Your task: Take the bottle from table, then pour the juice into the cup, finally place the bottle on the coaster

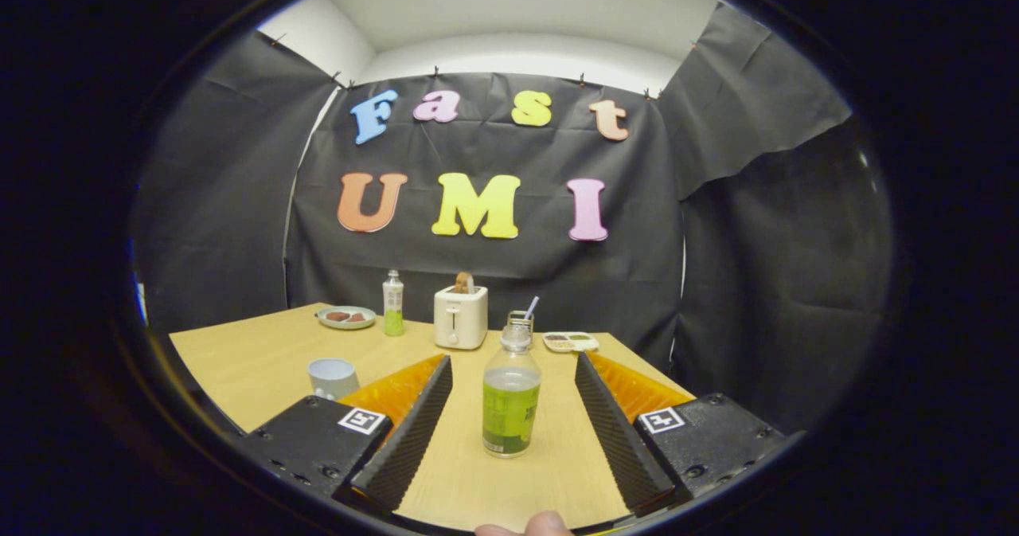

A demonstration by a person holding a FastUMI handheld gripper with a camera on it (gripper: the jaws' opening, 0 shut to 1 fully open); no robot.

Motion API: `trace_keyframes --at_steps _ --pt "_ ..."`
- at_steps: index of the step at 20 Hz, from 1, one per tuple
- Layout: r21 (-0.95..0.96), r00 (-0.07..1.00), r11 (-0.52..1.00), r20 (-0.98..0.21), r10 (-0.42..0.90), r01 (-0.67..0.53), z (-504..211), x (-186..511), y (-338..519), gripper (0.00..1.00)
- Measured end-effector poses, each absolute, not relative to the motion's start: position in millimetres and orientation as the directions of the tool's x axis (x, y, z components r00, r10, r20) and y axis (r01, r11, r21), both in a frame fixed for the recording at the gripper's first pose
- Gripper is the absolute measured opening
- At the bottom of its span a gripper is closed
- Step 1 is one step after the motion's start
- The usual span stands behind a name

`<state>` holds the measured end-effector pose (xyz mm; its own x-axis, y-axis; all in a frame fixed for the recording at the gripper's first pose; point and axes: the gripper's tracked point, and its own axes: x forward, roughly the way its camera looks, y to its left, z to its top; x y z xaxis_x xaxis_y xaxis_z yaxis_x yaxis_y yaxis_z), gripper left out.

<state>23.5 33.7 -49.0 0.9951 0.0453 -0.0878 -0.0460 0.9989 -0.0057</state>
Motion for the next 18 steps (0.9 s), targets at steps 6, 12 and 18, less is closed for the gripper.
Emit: trace_keyframes --at_steps 6,12,18 --pt "0.025 0.992 0.999 -0.121 0.031 -0.029 -81 55 39 1.0" --pt "0.07 0.979 0.998 -0.205 0.017 -0.003 -116 90 35 1.0" --pt "0.093 0.966 0.996 -0.257 0.012 0.013 -137 113 33 1.0"
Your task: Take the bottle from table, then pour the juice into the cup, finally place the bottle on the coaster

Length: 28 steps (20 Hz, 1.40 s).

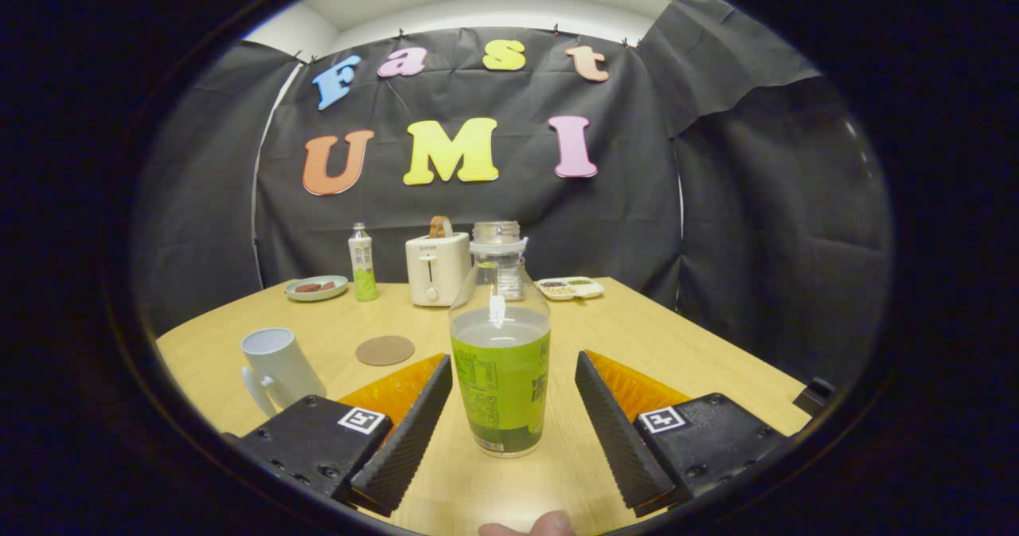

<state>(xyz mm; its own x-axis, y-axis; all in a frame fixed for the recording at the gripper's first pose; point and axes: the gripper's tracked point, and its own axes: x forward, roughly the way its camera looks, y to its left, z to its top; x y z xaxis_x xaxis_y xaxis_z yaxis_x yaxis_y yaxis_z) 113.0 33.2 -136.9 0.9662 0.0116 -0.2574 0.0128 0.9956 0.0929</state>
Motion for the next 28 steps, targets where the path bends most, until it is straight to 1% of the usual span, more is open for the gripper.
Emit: trace_keyframes --at_steps 5,8,12,16,19,22,28 --pt "0.114 0.965 0.993 -0.264 0.01 0.02 -140 127 36 1.0" --pt "0.132 0.961 0.991 -0.276 0.013 0.025 -142 134 38 0.95" --pt "0.133 0.954 0.991 -0.299 0.012 0.029 -142 137 40 0.84" --pt "0.109 0.949 0.994 -0.315 0.004 0.031 -136 134 40 0.8" --pt "0.012 0.952 1.0 -0.305 -0.012 0.017 -125 132 44 0.77" --pt "-0.151 0.956 0.989 -0.291 -0.043 -0.001 -107 134 46 0.76" --pt "-0.446 0.951 0.892 -0.302 -0.072 -0.075 -93 144 58 0.76"
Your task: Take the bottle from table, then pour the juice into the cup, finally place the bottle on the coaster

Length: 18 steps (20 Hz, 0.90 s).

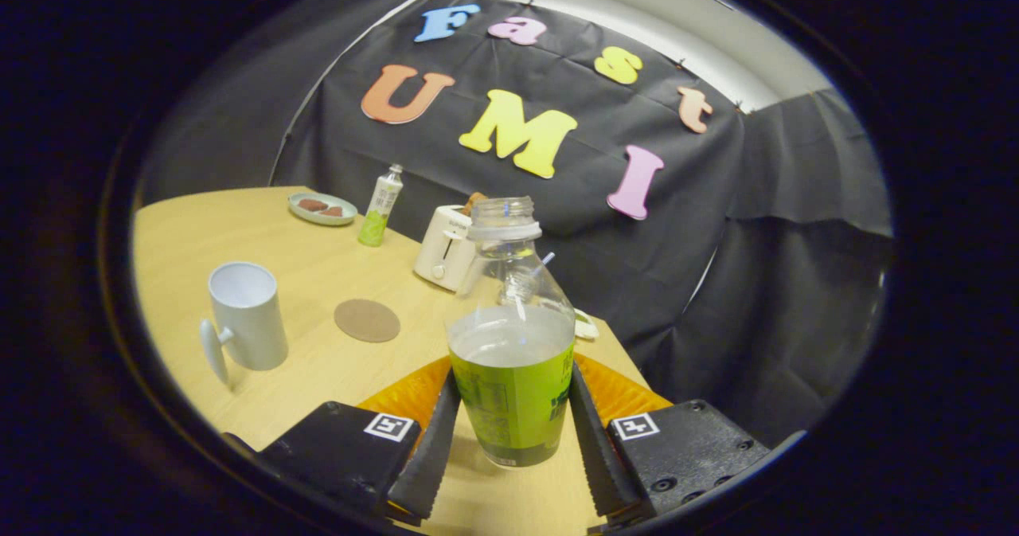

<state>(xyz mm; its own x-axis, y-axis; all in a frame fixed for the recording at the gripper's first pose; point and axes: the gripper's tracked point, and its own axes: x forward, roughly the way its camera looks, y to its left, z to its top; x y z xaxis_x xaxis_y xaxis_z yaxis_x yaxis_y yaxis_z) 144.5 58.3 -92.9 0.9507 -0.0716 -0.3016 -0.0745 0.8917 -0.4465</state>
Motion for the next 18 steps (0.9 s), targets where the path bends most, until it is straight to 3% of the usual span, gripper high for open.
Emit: trace_keyframes --at_steps 7,18 --pt "-0.653 0.944 0.745 -0.313 -0.101 -0.137 -94 156 74 0.77" --pt "-0.897 0.981 0.422 -0.18 -0.075 -0.132 -82 156 127 0.76"
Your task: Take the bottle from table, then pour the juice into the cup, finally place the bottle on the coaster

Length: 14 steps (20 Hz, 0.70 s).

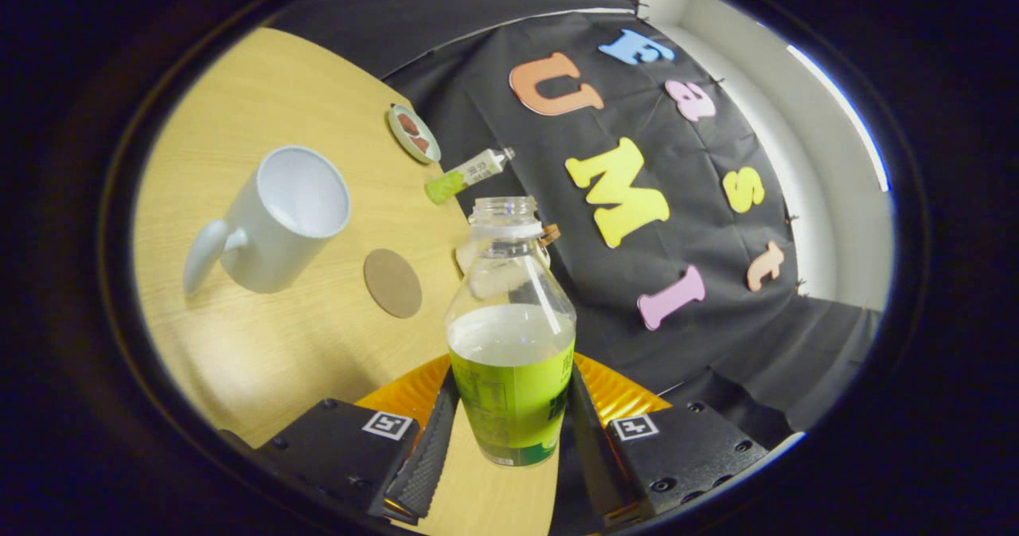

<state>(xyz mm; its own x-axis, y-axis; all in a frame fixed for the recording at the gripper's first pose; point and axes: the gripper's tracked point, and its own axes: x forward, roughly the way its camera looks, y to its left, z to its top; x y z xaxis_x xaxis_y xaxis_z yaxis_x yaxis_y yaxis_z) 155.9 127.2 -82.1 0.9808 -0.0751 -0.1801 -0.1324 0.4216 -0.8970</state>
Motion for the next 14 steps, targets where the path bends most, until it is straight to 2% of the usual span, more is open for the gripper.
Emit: trace_keyframes --at_steps 10,14 --pt "-0.967 0.988 0.223 -0.142 -0.066 -0.125 -88 157 154 0.76" --pt "-0.992 0.995 0.11 -0.068 -0.078 -0.059 -74 158 156 0.76"
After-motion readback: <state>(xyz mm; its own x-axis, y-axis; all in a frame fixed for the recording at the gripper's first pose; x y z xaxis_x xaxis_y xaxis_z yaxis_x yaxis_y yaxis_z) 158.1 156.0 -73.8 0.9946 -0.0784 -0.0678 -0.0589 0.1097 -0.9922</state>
